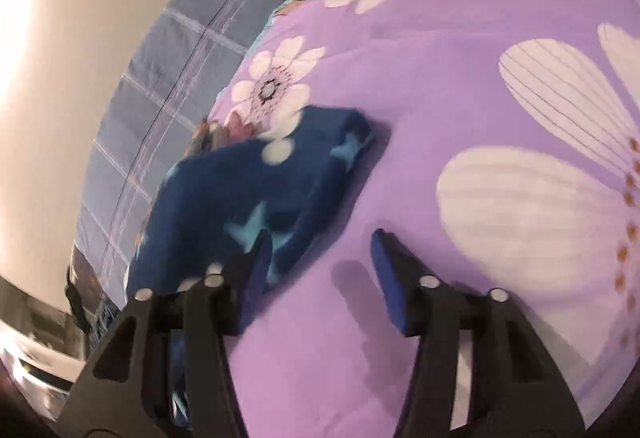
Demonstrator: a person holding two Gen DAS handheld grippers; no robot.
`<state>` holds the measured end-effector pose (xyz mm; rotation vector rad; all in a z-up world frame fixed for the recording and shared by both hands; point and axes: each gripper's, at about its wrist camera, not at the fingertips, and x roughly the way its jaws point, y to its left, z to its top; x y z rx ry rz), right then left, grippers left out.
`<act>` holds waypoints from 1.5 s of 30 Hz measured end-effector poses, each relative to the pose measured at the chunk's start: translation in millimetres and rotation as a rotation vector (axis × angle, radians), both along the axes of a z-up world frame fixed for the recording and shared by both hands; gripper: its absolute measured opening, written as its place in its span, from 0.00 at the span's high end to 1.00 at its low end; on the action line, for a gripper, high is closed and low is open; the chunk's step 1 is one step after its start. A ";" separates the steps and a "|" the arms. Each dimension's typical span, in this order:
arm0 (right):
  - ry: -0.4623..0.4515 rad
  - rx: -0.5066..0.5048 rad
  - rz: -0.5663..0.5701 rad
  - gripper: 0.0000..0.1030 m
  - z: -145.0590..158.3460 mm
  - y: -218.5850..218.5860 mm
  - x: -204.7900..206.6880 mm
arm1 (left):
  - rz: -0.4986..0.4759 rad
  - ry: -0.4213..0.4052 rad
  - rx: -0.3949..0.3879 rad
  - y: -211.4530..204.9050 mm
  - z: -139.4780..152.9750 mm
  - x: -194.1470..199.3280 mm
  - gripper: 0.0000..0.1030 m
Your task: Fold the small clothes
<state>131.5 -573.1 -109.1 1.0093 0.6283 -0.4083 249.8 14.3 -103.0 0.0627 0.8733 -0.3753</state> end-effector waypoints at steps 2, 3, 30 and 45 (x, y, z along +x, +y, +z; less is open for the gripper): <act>-0.014 -0.013 -0.017 0.50 -0.4 -6.8 12.6 | 0.001 -0.005 0.005 -1.1 0.2 -1.0 0.16; -0.013 -0.014 -0.025 0.50 -0.8 -7.8 18.9 | 0.002 -0.011 0.023 -3.4 -0.1 -1.8 0.16; -0.193 -0.078 0.978 0.92 13.6 360.8 93.9 | -0.020 0.016 -0.180 20.5 11.4 0.0 0.15; -0.167 -0.311 1.035 0.86 0.4 393.6 80.6 | -0.084 0.213 -0.497 -22.0 17.0 21.5 0.28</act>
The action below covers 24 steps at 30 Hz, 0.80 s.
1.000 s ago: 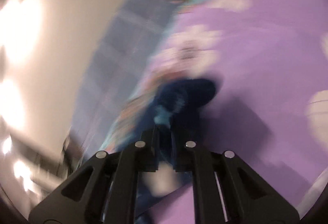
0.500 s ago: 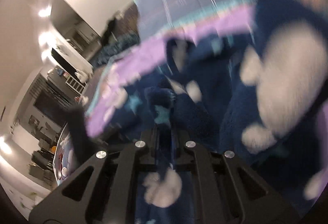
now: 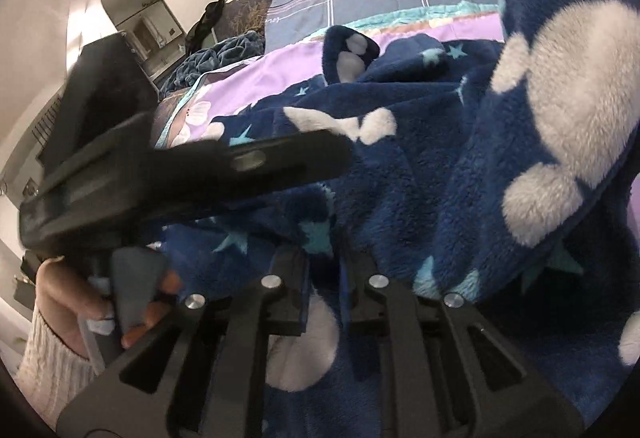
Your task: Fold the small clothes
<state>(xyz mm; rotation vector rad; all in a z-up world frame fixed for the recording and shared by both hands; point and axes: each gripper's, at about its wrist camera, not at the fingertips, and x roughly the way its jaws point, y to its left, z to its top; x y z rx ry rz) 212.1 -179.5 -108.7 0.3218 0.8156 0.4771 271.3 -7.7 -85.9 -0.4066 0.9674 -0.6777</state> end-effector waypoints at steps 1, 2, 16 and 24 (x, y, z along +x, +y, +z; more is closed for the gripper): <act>-0.004 -0.007 0.004 0.85 0.6 1.4 -0.4 | 0.013 -0.031 0.003 -2.4 3.5 1.1 0.68; -0.006 -0.012 0.008 0.82 1.2 1.3 -1.3 | 0.018 -0.041 0.009 -2.3 5.5 3.1 0.94; 0.124 0.093 -0.208 0.82 -18.1 -74.1 12.1 | 0.114 -0.437 0.351 58.2 122.0 -21.1 0.87; 0.097 0.052 -0.194 0.76 -18.0 -63.4 8.1 | 0.266 -0.323 0.433 121.2 90.4 1.0 0.86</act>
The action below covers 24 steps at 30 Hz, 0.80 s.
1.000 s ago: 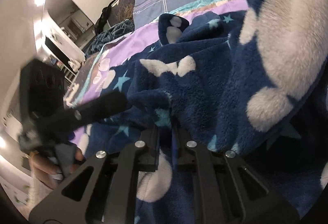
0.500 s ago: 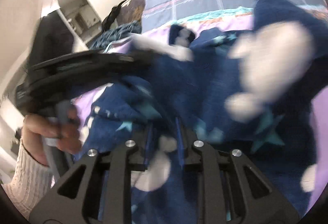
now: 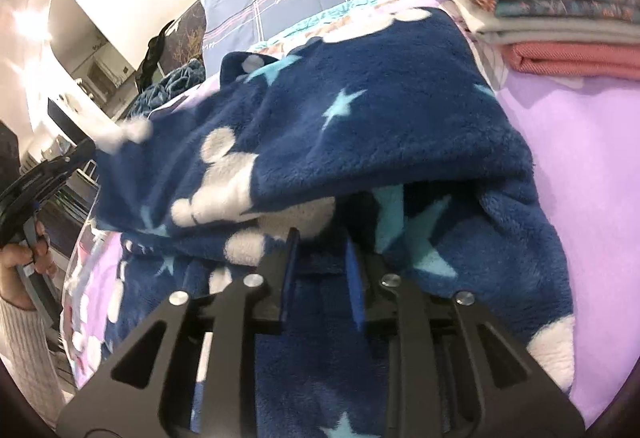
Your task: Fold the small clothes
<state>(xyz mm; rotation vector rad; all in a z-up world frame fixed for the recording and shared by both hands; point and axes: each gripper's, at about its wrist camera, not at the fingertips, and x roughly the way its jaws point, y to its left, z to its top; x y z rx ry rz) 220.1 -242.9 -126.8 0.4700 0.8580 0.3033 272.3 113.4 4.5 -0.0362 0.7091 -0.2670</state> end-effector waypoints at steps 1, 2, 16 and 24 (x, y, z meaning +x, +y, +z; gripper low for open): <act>-0.002 0.000 0.004 0.73 0.3 0.6 -0.2 | 0.016 0.004 -0.009 8.0 -3.2 0.3 0.86; -0.004 0.001 0.006 0.73 0.3 0.4 -0.7 | 0.028 0.009 -0.024 14.9 -5.7 -0.6 0.86; -0.011 0.020 0.008 0.71 -0.8 -5.1 -1.2 | -0.004 0.206 0.001 -9.6 -96.6 -2.4 0.70; -0.014 0.016 0.008 0.71 -0.6 -2.9 -1.8 | 0.030 -0.030 -0.036 10.7 -11.9 -19.9 0.89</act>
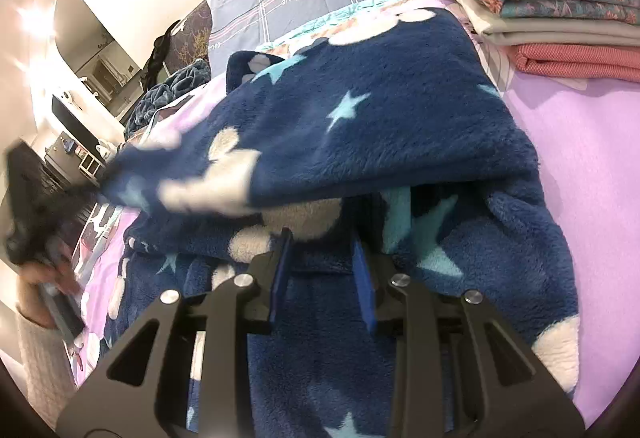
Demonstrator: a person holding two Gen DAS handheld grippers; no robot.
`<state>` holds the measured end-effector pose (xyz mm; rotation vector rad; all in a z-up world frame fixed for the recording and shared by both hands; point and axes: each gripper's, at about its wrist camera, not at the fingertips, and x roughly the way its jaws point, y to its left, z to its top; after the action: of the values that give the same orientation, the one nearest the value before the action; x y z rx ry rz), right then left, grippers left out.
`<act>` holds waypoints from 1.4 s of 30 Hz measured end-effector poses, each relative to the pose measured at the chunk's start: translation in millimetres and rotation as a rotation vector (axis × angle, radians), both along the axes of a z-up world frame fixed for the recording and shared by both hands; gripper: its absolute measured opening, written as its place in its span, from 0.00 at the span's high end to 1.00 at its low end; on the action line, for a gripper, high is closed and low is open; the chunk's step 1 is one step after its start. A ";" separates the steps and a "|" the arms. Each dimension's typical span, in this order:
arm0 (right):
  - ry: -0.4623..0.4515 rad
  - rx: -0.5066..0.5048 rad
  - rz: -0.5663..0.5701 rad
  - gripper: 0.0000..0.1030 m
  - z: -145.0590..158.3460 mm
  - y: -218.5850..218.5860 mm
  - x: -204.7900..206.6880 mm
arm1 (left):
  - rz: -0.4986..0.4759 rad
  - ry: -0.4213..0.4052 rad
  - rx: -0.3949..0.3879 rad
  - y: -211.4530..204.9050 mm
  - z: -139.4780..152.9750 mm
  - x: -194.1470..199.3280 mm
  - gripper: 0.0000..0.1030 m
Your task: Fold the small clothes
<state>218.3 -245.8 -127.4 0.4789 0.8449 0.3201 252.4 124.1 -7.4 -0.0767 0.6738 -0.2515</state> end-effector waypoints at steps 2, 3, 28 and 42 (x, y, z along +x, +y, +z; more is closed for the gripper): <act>0.000 0.001 0.000 0.71 0.1 -0.2 -0.2 | 0.061 0.023 0.107 6.5 -9.9 5.1 0.82; 0.000 0.002 0.000 0.71 0.0 -0.1 -0.1 | 0.112 0.059 0.161 10.3 -22.8 7.9 0.64; 0.109 -0.133 -0.173 1.00 4.1 -7.5 31.0 | -0.022 0.112 0.188 -52.6 -95.7 6.7 0.33; -0.068 -0.207 -0.010 0.68 88.7 40.6 1.6 | -0.136 0.145 -0.044 -49.1 -62.7 2.4 0.27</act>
<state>219.9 -205.2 -38.7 0.2782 0.7995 0.2354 254.7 75.0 -70.1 -0.0916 0.8189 -0.3946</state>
